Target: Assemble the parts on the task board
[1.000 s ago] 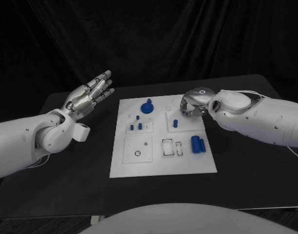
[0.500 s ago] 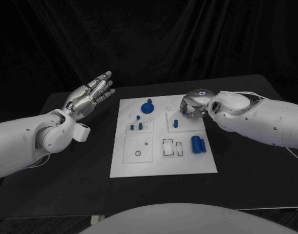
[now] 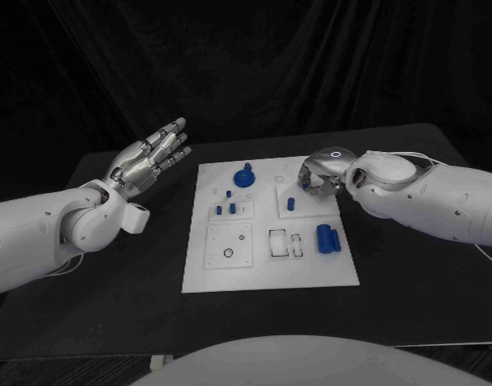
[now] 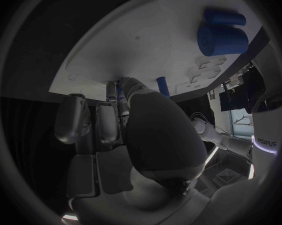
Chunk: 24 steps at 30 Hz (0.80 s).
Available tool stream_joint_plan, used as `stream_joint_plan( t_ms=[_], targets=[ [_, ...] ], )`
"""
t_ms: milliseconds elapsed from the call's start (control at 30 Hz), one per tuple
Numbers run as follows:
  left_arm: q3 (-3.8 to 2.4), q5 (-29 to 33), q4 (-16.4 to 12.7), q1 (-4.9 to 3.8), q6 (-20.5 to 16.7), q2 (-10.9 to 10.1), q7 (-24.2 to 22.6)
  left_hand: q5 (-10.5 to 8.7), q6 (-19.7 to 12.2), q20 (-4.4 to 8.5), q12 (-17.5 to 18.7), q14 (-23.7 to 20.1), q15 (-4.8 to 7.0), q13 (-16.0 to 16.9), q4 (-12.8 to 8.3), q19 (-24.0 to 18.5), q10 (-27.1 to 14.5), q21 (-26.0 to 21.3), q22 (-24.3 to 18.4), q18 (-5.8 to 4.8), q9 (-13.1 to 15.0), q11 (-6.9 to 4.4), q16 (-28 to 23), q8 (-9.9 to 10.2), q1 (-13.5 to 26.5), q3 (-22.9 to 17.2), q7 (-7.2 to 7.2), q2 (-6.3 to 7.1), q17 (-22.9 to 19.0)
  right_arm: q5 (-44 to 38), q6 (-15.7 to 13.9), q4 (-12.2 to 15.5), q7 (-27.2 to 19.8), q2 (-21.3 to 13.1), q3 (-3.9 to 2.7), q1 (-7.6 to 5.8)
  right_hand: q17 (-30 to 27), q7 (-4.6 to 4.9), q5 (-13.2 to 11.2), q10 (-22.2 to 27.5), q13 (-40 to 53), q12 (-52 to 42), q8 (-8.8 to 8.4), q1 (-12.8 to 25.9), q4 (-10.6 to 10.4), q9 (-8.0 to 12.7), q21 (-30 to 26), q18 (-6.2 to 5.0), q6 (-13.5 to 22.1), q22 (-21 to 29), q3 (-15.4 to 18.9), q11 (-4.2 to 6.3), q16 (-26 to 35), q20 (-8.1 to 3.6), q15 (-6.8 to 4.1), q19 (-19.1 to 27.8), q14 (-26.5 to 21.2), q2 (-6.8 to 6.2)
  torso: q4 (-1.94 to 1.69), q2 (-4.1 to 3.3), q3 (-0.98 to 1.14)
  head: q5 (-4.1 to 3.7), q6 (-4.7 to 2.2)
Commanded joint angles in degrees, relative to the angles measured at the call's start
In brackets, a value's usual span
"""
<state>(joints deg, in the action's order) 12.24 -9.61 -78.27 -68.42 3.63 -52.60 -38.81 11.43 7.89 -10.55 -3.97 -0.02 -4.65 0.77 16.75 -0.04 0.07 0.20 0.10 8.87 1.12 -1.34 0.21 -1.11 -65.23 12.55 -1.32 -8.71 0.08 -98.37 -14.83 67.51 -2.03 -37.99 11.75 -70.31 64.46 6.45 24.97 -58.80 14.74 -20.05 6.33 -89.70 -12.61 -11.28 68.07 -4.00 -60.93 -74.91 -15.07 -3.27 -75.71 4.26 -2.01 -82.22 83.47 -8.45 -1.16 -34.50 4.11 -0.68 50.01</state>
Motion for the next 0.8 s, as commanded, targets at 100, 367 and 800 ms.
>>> stream_joint_plan(
  t_ms=[100,367,800],
  targets=[
    [-0.06,0.6,0.0,0.11,0.7,0.1,-6.4,0.74,0.4,-0.04,-0.5,0.0,-0.49,0.1,-0.1,0.0,0.0,-0.2,-0.1,0.74,0.1,0.76,-0.2,-0.1,-0.9,0.2,0.23,-1.37,-0.1,1.1,-1.4,0.4,0.0,-0.7,0.0,0.07,0.1,-0.09,-0.4,-0.6,-0.1,-0.3,0.37,0.3,0.1,-0.4,0.4,-0.4,-0.6,-9.3,-0.6,0.15,-0.3,-0.5,-0.4,-0.1,0.1,-0.49,0.0,-0.01,0.0,0.21,-0.01],
    [-0.06,0.6,0.2,0.14,0.7,0.2,-5.8,2.17,0.7,-0.16,-0.9,0.0,-0.72,0.1,-0.1,0.0,0.1,-0.2,-0.1,0.58,0.2,1.37,-0.2,-0.2,-2.7,0.3,0.26,-2.09,-0.1,1.2,-2.6,1.5,0.1,-1.2,-0.01,-0.4,0.5,-0.26,-0.7,-2.2,-0.4,-0.5,1.1,0.9,0.7,-1.1,1.1,-0.27,-1.7,-9.5,-1.8,0.45,-0.6,-0.55,-0.37,-0.4,0.4,-0.7,0.02,0.03,-0.02,0.21,-0.01],
    [-0.06,0.6,0.4,0.19,1.4,0.4,-4.9,2.35,0.7,-0.37,-1.1,0.0,-0.92,0.1,0.0,0.0,0.1,-0.2,-0.1,0.57,0.2,2.07,-0.2,-0.2,-3.2,0.5,0.12,-2.5,-0.1,1.3,-3.9,2.6,0.3,-1.3,-0.01,-2.68,0.7,-0.35,-1.1,-3.3,-0.6,-0.5,1.62,1.3,1.3,-1.6,1.5,-0.19,-2.6,-9.6,-2.7,0.68,-0.8,-0.41,-0.11,-0.5,0.6,-0.51,-0.02,-0.01,-0.02,0.19,-0.01]
  ],
)
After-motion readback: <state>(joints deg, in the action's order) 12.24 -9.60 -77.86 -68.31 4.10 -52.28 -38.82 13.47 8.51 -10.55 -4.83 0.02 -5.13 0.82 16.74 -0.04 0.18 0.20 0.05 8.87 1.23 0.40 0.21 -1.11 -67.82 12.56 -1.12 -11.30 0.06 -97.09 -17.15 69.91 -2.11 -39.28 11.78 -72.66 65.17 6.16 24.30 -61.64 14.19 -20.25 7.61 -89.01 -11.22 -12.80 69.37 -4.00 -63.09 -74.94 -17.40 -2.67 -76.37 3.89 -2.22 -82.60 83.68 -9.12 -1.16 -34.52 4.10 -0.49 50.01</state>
